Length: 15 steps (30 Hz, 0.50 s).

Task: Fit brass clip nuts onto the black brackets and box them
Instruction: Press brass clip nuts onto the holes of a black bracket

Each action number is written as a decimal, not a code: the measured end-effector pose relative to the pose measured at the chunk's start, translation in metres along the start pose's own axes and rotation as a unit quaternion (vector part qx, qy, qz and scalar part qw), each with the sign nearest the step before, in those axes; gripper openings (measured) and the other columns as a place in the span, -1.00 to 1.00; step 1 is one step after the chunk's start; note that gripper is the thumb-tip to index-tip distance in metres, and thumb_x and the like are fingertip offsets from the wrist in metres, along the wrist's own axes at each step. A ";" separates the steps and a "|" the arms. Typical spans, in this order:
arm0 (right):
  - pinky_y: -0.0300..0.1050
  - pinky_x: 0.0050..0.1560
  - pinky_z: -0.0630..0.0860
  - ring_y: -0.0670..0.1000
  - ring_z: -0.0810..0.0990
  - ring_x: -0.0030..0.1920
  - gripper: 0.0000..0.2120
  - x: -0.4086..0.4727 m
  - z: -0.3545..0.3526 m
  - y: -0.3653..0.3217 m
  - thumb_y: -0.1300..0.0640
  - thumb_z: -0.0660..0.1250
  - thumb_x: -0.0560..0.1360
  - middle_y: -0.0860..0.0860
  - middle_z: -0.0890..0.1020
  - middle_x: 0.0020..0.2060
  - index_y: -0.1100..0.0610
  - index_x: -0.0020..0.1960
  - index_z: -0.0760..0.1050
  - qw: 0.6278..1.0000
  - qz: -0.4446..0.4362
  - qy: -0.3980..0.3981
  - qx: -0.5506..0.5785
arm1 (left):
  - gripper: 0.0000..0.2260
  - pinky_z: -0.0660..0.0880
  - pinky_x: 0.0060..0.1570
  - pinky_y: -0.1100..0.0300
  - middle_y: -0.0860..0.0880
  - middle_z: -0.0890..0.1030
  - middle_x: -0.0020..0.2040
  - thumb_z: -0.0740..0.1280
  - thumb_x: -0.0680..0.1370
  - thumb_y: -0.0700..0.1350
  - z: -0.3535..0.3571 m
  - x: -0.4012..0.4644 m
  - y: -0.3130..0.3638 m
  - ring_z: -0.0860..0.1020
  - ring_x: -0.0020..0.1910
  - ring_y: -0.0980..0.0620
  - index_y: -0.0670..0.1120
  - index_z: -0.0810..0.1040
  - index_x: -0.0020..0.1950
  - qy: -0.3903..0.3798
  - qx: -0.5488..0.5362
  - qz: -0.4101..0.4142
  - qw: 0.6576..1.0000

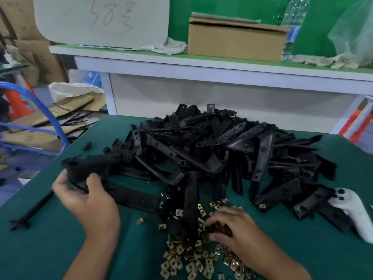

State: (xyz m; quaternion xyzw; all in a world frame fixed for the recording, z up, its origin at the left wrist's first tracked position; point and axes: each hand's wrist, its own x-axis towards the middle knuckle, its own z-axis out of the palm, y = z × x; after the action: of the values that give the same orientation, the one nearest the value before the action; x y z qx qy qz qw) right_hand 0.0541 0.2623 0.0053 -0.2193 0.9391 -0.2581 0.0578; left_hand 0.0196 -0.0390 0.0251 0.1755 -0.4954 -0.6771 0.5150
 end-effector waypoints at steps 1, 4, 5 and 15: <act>-0.28 0.12 0.35 -0.37 0.34 0.17 -0.82 0.000 -0.001 -0.001 -0.26 0.32 0.54 -0.49 0.42 0.06 -0.32 0.13 0.48 1.000 -0.009 0.011 -0.006 | -0.75 0.52 0.08 0.23 -0.11 0.54 0.13 0.26 0.58 -0.18 -0.002 0.006 0.004 0.56 0.01 0.09 -0.08 0.36 0.25 0.007 -0.003 0.015 1.000; -0.42 0.03 0.33 -0.35 0.40 0.13 -0.91 -0.004 0.001 0.002 -0.07 0.34 0.61 -0.44 0.48 0.00 -0.23 0.10 0.54 0.998 -0.034 0.061 -0.009 | -0.54 0.56 0.19 0.04 -0.17 0.59 0.27 0.30 0.59 0.01 -0.003 0.018 0.022 0.60 0.19 -0.10 -0.28 0.42 0.35 0.017 0.029 0.030 0.999; -0.43 0.03 0.35 -0.33 0.44 0.11 -0.90 -0.007 0.003 0.003 -0.01 0.35 0.61 -0.41 0.51 -0.02 -0.20 0.09 0.56 0.996 -0.032 0.083 0.004 | -0.55 0.57 0.17 0.08 -0.09 0.62 0.24 0.31 0.60 0.04 0.000 0.009 0.030 0.62 0.15 -0.04 -0.24 0.44 0.36 -0.017 0.022 0.036 0.999; -0.36 -0.11 0.50 -0.14 0.63 -0.14 -0.85 -0.010 -0.003 -0.006 -0.12 0.32 0.50 -0.09 0.67 -0.19 -0.12 -0.01 0.61 0.904 0.058 0.185 0.381 | -0.79 0.50 -0.28 0.27 0.14 0.57 -0.26 0.46 0.37 0.21 -0.017 -0.122 0.027 0.54 -0.30 0.17 0.24 0.51 -0.08 -0.511 0.005 -0.155 0.846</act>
State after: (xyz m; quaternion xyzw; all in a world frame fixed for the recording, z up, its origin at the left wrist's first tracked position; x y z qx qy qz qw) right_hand 0.0647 0.2640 0.0110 -0.0740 0.7743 -0.6281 -0.0229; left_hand 0.0965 0.0596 0.0068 -0.1182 -0.6578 -0.7399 0.0764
